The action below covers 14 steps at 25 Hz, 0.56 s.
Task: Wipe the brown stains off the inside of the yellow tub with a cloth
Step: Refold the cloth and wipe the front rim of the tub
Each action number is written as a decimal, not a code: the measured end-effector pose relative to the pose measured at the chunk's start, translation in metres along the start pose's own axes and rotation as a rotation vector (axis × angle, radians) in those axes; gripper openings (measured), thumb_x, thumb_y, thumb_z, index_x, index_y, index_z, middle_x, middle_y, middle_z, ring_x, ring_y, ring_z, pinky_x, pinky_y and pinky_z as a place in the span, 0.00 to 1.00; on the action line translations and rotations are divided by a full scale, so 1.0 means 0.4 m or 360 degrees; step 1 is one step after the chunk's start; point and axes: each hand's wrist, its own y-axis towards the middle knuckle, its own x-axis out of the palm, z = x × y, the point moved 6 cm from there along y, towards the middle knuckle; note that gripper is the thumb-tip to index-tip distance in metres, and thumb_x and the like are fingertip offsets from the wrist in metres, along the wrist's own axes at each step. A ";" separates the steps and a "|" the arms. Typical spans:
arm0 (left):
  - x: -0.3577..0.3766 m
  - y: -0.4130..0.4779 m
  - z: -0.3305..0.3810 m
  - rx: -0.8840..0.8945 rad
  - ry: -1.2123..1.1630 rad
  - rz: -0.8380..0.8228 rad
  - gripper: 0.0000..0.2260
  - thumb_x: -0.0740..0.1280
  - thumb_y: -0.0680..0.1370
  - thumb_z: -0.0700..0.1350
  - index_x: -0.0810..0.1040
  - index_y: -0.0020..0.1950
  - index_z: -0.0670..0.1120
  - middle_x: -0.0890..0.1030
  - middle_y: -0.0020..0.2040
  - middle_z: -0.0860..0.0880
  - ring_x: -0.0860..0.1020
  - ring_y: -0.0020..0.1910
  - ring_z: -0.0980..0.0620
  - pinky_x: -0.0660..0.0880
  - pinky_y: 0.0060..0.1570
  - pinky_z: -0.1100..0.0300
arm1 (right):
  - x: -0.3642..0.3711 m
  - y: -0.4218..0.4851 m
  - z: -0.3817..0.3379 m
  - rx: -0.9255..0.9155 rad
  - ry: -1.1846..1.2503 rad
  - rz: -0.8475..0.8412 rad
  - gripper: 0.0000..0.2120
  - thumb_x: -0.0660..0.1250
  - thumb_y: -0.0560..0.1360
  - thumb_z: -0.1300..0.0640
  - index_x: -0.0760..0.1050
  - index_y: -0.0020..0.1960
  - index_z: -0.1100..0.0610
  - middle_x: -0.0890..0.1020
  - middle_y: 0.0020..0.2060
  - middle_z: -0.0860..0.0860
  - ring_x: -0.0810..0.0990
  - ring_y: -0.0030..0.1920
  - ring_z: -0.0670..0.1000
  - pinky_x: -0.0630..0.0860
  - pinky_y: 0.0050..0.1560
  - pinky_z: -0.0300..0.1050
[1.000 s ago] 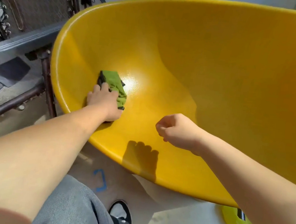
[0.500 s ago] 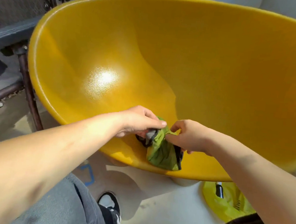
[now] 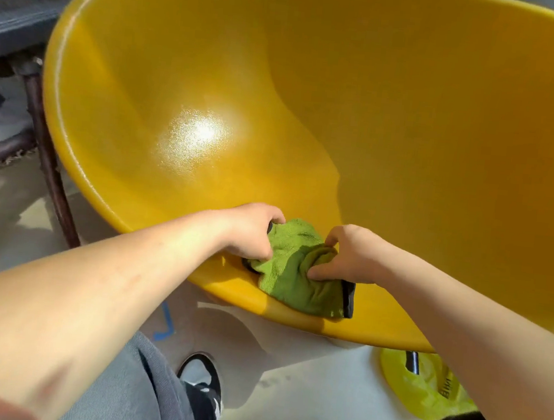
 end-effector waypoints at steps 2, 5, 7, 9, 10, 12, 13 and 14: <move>-0.011 0.004 -0.009 -0.0050 0.0010 0.0021 0.33 0.70 0.74 0.40 0.66 0.77 0.52 0.78 0.55 0.50 0.79 0.43 0.52 0.77 0.36 0.59 | -0.015 -0.012 0.011 0.0052 0.0012 0.0030 0.36 0.77 0.67 0.34 0.72 0.65 0.55 0.79 0.59 0.54 0.78 0.56 0.57 0.79 0.52 0.51; -0.064 -0.008 -0.024 -0.0149 -0.0123 0.0297 0.38 0.66 0.73 0.38 0.59 0.81 0.56 0.74 0.67 0.46 0.80 0.40 0.51 0.75 0.32 0.60 | -0.029 -0.047 -0.022 -0.0204 -0.0131 0.0345 0.35 0.75 0.63 0.28 0.72 0.58 0.50 0.76 0.53 0.49 0.74 0.52 0.53 0.75 0.48 0.49; -0.095 -0.023 -0.025 -0.0093 -0.0179 0.0500 0.35 0.62 0.72 0.35 0.68 0.77 0.58 0.67 0.75 0.46 0.81 0.48 0.48 0.76 0.36 0.60 | -0.004 -0.075 -0.051 -0.0416 -0.0173 0.0360 0.33 0.74 0.61 0.26 0.73 0.54 0.47 0.75 0.51 0.47 0.71 0.52 0.51 0.75 0.48 0.49; -0.107 -0.054 -0.012 0.0072 -0.0292 0.0541 0.27 0.58 0.71 0.32 0.84 0.57 0.58 0.79 0.66 0.44 0.81 0.46 0.49 0.78 0.39 0.60 | 0.036 -0.085 -0.052 -0.0444 -0.0333 0.0245 0.26 0.73 0.67 0.32 0.75 0.57 0.47 0.76 0.53 0.48 0.73 0.54 0.52 0.77 0.50 0.49; -0.096 -0.062 -0.011 0.0124 -0.0324 0.0450 0.26 0.56 0.69 0.32 0.87 0.47 0.56 0.84 0.56 0.43 0.80 0.41 0.50 0.77 0.40 0.61 | 0.045 -0.083 -0.042 -0.0430 -0.0383 0.0233 0.20 0.71 0.72 0.39 0.76 0.59 0.48 0.77 0.55 0.49 0.75 0.56 0.54 0.78 0.51 0.49; -0.079 -0.083 -0.009 0.0066 -0.0299 0.0255 0.20 0.60 0.72 0.35 0.88 0.41 0.54 0.87 0.50 0.47 0.80 0.42 0.53 0.77 0.45 0.61 | 0.033 -0.082 -0.024 -0.0400 -0.0350 0.0313 0.11 0.64 0.78 0.49 0.78 0.57 0.50 0.80 0.55 0.51 0.79 0.56 0.57 0.79 0.49 0.49; -0.075 -0.106 -0.005 0.0024 -0.0264 0.0199 0.10 0.67 0.74 0.42 0.87 0.43 0.53 0.87 0.50 0.50 0.81 0.44 0.54 0.77 0.46 0.61 | 0.017 -0.085 -0.016 -0.0367 -0.0253 0.0365 0.09 0.62 0.79 0.52 0.77 0.55 0.52 0.81 0.53 0.52 0.79 0.53 0.58 0.80 0.47 0.50; -0.074 -0.118 -0.001 0.0034 -0.0195 0.0160 0.07 0.74 0.73 0.53 0.87 0.47 0.52 0.85 0.51 0.53 0.81 0.47 0.55 0.78 0.49 0.60 | -0.009 -0.088 -0.007 -0.0322 -0.0079 0.0427 0.08 0.60 0.81 0.53 0.76 0.52 0.54 0.82 0.50 0.53 0.79 0.48 0.59 0.79 0.44 0.50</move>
